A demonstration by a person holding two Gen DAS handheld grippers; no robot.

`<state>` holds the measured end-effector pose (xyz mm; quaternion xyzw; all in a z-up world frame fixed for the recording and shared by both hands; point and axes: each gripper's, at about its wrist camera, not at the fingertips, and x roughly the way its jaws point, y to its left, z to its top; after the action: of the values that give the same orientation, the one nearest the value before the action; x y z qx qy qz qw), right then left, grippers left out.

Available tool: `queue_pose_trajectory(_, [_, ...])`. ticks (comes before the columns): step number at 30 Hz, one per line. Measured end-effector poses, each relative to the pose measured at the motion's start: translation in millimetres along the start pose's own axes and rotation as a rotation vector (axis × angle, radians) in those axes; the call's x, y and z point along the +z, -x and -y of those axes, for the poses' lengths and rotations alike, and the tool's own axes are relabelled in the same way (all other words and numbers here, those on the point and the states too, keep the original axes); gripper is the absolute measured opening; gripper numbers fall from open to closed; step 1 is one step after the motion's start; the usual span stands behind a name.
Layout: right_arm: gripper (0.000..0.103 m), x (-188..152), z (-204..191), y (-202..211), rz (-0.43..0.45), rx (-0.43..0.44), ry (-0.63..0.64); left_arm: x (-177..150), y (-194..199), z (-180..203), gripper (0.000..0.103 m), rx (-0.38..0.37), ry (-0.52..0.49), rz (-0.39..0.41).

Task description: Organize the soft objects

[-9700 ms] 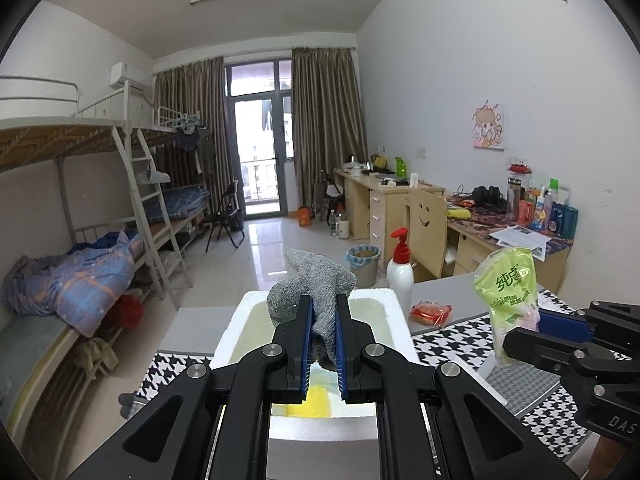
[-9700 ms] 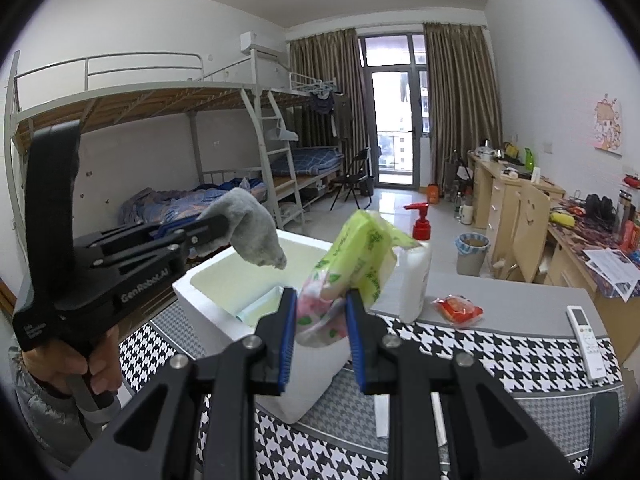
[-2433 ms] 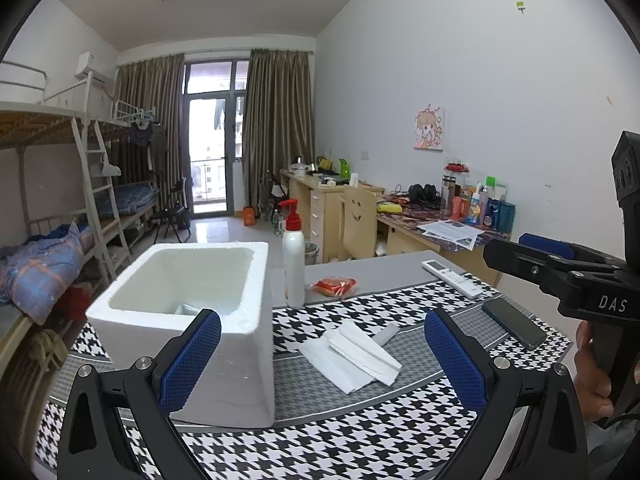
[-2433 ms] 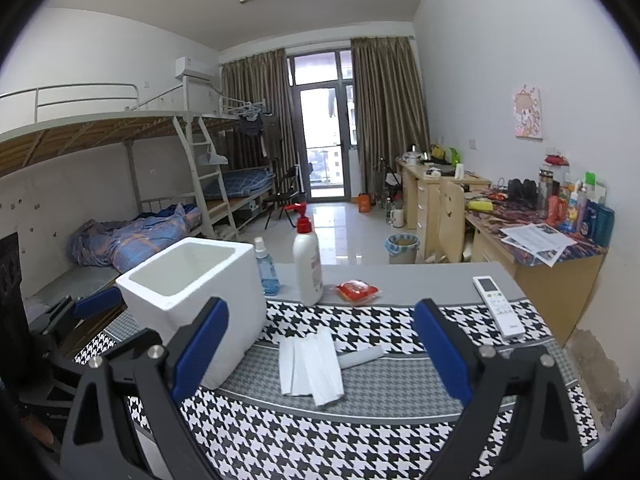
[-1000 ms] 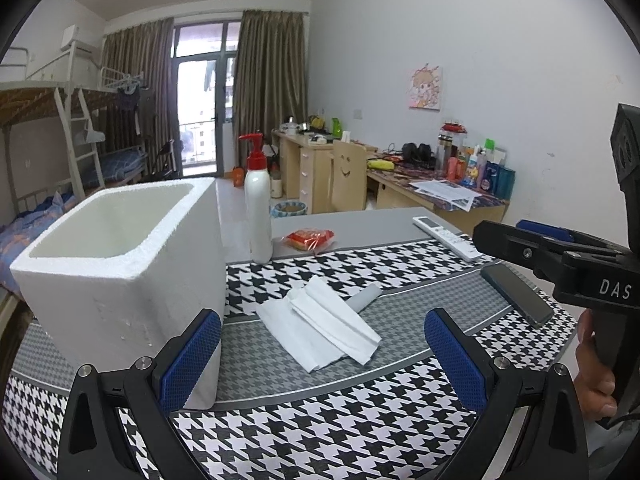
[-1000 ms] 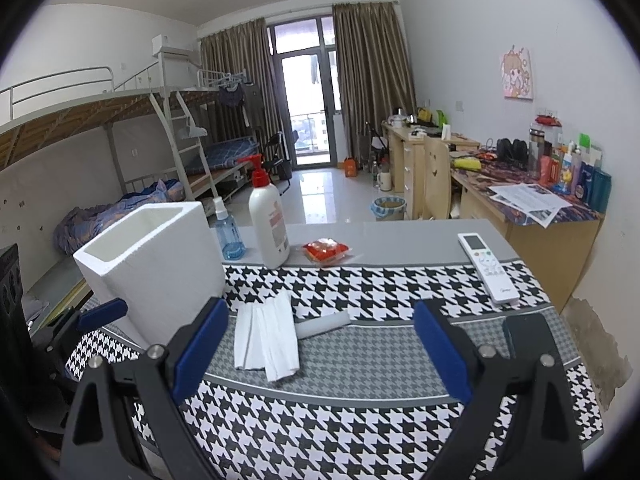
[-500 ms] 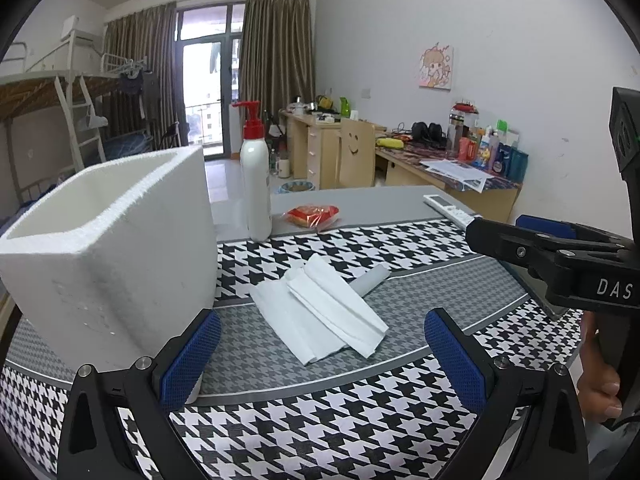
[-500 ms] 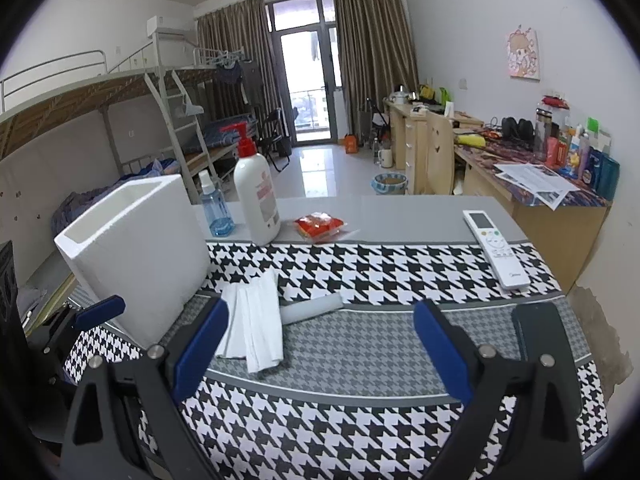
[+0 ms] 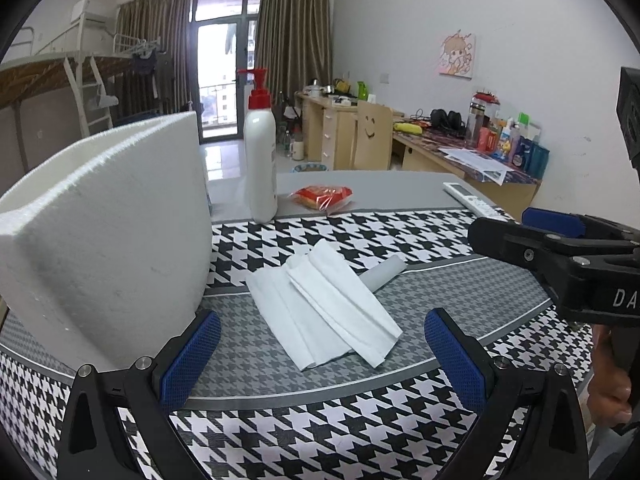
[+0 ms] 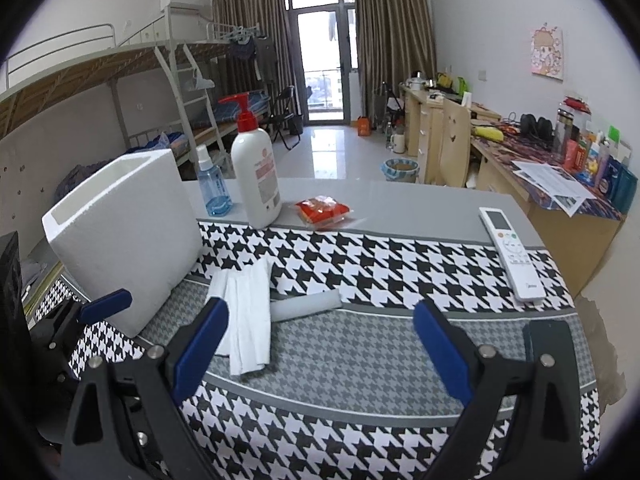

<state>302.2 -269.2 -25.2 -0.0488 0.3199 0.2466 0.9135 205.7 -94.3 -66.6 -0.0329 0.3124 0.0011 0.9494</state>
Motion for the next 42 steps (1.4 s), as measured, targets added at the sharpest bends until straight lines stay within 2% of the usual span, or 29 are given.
queue_pose_trajectory(12, [0.096,3,5,-24,-0.047,0.016,0.017,-2,-31,2,0.102,0.03,0.021,-0.076])
queue_pose_trajectory(27, [0.096,5,7,-40,-0.079,0.02,0.015,-2,-52,1,0.102,0.046,0.035,-0.152])
queue_pose_trajectory(42, [0.096,3,5,-51,-0.098,0.022,0.025,-4,-68,2,0.093,0.042,0.033,-0.217])
